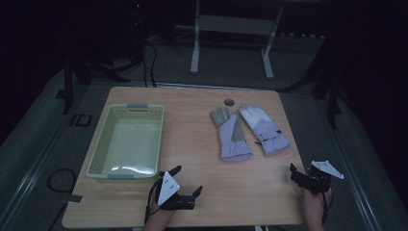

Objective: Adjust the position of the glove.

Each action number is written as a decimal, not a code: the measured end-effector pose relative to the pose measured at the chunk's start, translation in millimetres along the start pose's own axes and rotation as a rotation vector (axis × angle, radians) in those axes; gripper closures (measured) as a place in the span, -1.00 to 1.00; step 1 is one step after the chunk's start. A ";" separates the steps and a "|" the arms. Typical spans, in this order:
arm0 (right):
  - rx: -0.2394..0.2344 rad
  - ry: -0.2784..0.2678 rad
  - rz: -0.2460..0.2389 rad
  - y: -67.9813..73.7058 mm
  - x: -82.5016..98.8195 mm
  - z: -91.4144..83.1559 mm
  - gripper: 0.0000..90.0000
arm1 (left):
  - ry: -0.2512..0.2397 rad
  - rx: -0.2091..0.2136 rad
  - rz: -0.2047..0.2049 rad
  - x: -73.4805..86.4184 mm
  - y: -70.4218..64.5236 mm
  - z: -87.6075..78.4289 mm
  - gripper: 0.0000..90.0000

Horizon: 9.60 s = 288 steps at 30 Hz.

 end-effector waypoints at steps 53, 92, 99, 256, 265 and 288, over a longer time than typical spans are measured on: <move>-0.284 0.004 -0.085 91.0 -163.4 -32.4 -0.76 | 0.016 0.027 0.004 -0.1 -1.5 1.3 -0.96; -0.297 0.205 -0.160 214.7 -130.4 59.0 -0.43 | 0.019 0.037 0.015 -0.1 -2.2 1.1 -0.96; -0.265 0.237 -0.154 222.0 -112.3 77.9 -0.26 | 0.020 0.046 0.012 0.0 -3.6 1.1 -0.96; -0.295 0.124 -0.126 65.8 -124.1 61.7 -0.21 | -0.007 0.030 -0.030 0.7 -1.3 -1.9 -0.96; -0.302 0.162 -0.193 70.3 -133.3 93.6 -0.05 | -0.013 0.033 -0.037 1.0 -0.8 -3.5 -0.96; -0.346 0.293 -0.239 85.6 -115.3 143.0 0.52 | -0.013 0.031 -0.041 1.0 -0.2 -3.5 -0.96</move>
Point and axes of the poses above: each handheld gripper's, and its own axes: z roughly forward along the jaws, x roughly out of its underside, y roughly to its left, the point moved 3 cm from there along z, roughly forward along the jaws, and after that the axes turned 7 degrees about x, right-handed, at the moved point
